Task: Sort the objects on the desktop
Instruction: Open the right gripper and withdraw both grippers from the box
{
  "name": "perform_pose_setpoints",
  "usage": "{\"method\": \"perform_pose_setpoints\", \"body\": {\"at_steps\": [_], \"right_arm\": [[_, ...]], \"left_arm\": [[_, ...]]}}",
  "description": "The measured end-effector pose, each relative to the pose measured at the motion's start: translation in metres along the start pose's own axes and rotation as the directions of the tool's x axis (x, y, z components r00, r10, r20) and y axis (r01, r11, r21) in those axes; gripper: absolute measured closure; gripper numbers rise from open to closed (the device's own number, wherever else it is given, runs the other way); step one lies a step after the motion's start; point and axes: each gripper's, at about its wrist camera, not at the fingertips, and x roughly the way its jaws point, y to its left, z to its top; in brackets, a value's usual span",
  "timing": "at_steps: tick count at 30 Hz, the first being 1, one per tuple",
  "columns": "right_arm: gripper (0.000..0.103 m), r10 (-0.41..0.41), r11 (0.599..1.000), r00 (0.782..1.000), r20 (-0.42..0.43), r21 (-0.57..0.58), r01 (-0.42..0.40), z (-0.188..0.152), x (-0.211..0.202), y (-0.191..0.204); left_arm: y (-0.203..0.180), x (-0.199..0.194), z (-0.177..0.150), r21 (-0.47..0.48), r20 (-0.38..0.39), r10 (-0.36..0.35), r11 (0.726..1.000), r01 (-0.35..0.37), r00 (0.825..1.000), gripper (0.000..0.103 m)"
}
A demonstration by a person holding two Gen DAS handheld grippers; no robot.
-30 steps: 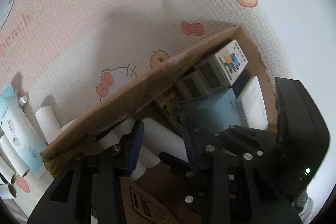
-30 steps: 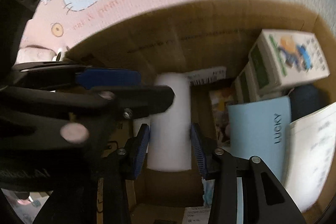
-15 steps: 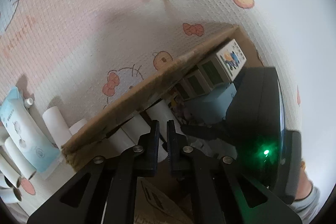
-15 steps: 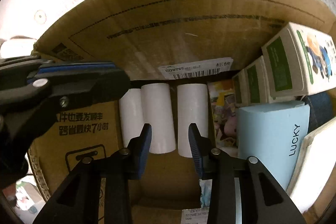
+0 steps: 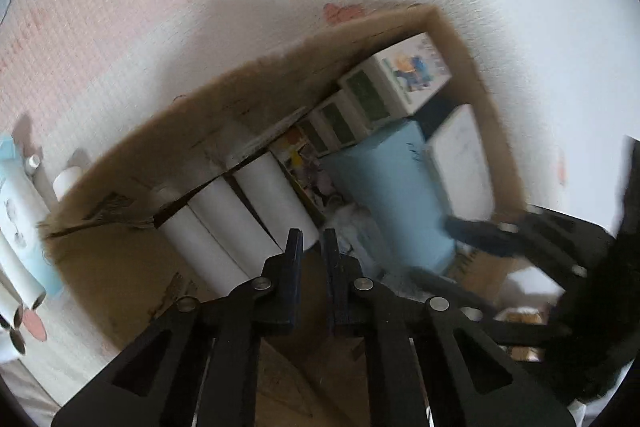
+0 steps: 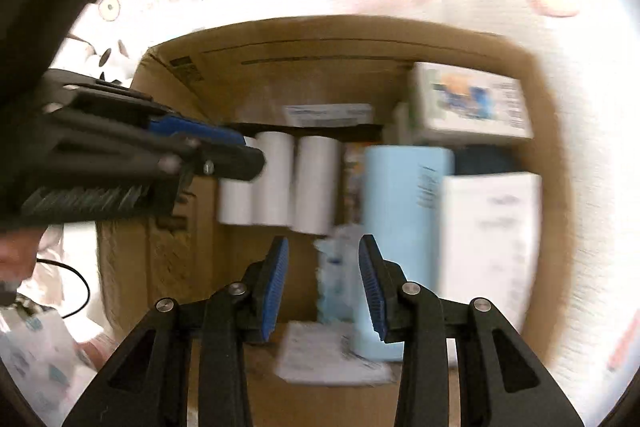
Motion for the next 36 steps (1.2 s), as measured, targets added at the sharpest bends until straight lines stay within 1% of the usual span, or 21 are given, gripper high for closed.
{"method": "perform_pose_setpoints", "body": {"at_steps": [2,3,4,7,8,9,11,12,13,14,15,16,18,20,22,24,27,32,36], "right_arm": [[0.069,-0.011,1.0,1.0,0.013,0.016,0.011,-0.006,-0.006,-0.01],[0.069,-0.011,1.0,1.0,0.021,0.029,0.01,-0.018,-0.012,-0.022],[0.069,-0.01,0.999,1.0,0.028,0.045,0.009,-0.022,-0.014,-0.025],[0.069,0.001,0.997,0.999,0.039,0.079,-0.004,-0.028,-0.014,-0.04],[0.069,0.003,0.996,0.999,0.041,0.087,-0.006,-0.04,-0.015,-0.053],[0.069,0.0,0.996,0.999,0.041,0.094,-0.004,-0.044,-0.013,-0.062],[0.069,-0.017,0.994,0.999,0.03,0.105,0.013,-0.037,-0.007,-0.066],[0.069,-0.029,0.994,0.999,0.027,0.104,0.026,-0.036,-0.004,-0.069],[0.069,-0.042,0.994,0.999,0.024,0.103,0.04,-0.036,-0.003,-0.071],[0.069,-0.056,0.993,0.998,0.021,0.104,0.053,-0.035,-0.002,-0.072],[0.069,-0.066,0.992,0.998,0.021,0.107,0.063,-0.034,-0.005,-0.071],[0.069,-0.068,0.992,0.997,0.025,0.111,0.065,-0.034,-0.004,-0.073],[0.069,-0.058,0.992,0.998,0.025,0.118,0.054,-0.032,-0.004,-0.072],[0.069,-0.051,0.992,0.998,0.027,0.115,0.048,-0.032,-0.005,-0.075],[0.069,-0.058,0.993,0.998,0.029,0.101,0.055,-0.031,-0.005,-0.073],[0.069,-0.067,0.994,0.997,0.034,0.088,0.063,-0.03,-0.007,-0.071],[0.069,-0.066,0.995,0.997,0.038,0.076,0.063,-0.029,-0.009,-0.068],[0.069,-0.091,0.994,0.995,0.035,0.066,0.089,-0.028,-0.009,-0.07],[0.069,-0.11,0.991,0.994,0.028,0.081,0.107,-0.029,-0.01,-0.074]], "left_arm": [[-0.002,0.013,-0.001,-0.032,-0.035,-0.009,0.999,0.008,0.999,0.093],[-0.002,0.021,-0.002,-0.05,-0.065,-0.016,0.999,0.013,0.998,0.093],[-0.003,0.029,-0.002,-0.061,-0.09,-0.015,0.998,0.01,0.996,0.093],[-0.005,0.053,-0.005,-0.086,-0.153,0.015,0.996,-0.028,0.988,0.093],[-0.004,0.059,-0.006,-0.1,-0.162,0.025,0.994,-0.042,0.987,0.093],[-0.004,0.066,-0.006,-0.116,-0.169,0.036,0.992,-0.057,0.985,0.093],[-0.001,0.077,-0.006,-0.149,-0.197,0.03,0.987,-0.06,0.98,0.093],[0.002,0.08,-0.005,-0.178,-0.212,0.012,0.983,-0.051,0.977,0.093],[0.003,0.079,-0.004,-0.196,-0.199,-0.013,0.98,-0.027,0.98,0.093],[0.002,0.078,-0.003,-0.204,-0.186,-0.015,0.979,-0.024,0.983,0.093],[-0.001,0.078,-0.003,-0.202,-0.183,0.001,0.979,-0.039,0.983,0.093],[-0.002,0.079,-0.002,-0.203,-0.185,-0.001,0.978,-0.038,0.983,0.093],[-0.004,0.086,-0.001,-0.218,-0.208,-0.028,0.976,-0.019,0.978,0.093],[0.0,0.092,0.0,-0.261,-0.211,-0.047,0.965,-0.01,0.976,0.093],[0.007,0.098,0.0,-0.318,-0.196,-0.066,0.948,0.0,0.978,0.093],[0.014,0.1,0.0,-0.353,-0.185,-0.076,0.936,0.006,0.98,0.093],[0.021,0.099,-0.002,-0.39,-0.166,-0.07,0.921,0.0,0.984,0.093],[0.025,0.096,-0.005,-0.418,-0.132,-0.076,0.908,0.014,0.988,0.093],[0.025,0.095,-0.006,-0.417,-0.104,-0.054,0.909,0.005,0.993,0.093]]}}
